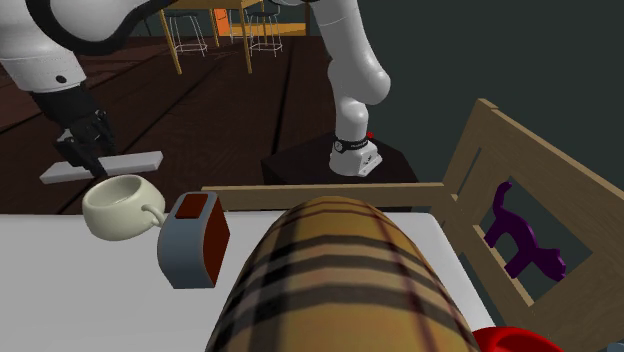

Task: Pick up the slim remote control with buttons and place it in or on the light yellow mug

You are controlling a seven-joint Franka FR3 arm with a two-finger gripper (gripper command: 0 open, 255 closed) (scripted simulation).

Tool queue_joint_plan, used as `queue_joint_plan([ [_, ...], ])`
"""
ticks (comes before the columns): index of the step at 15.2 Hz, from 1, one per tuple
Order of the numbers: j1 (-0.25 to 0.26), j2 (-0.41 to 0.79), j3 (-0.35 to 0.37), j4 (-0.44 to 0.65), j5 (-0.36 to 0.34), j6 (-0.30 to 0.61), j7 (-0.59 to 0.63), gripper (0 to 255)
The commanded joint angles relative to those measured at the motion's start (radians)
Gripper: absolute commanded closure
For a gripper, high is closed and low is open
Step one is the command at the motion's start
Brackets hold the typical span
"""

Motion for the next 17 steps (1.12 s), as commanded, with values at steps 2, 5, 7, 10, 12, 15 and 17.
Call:
queue_joint_plan([
  [2,-0.002,0.013,-0.002,-0.018,-0.002,0.032,-0.003,255],
  [5,-0.002,0.023,-0.003,-0.043,-0.004,0.067,-0.002,255],
  [7,-0.002,0.03,-0.004,-0.059,-0.005,0.091,-0.002,255],
  [10,-0.002,0.044,-0.005,-0.08,-0.008,0.125,0.0,255],
  [12,-0.002,0.05,-0.006,-0.089,-0.009,0.139,0.0,255],
  [15,-0.002,0.05,-0.006,-0.089,-0.009,0.139,0.0,255],
  [17,-0.002,0.05,-0.006,-0.089,-0.009,0.139,0.0,255],
])
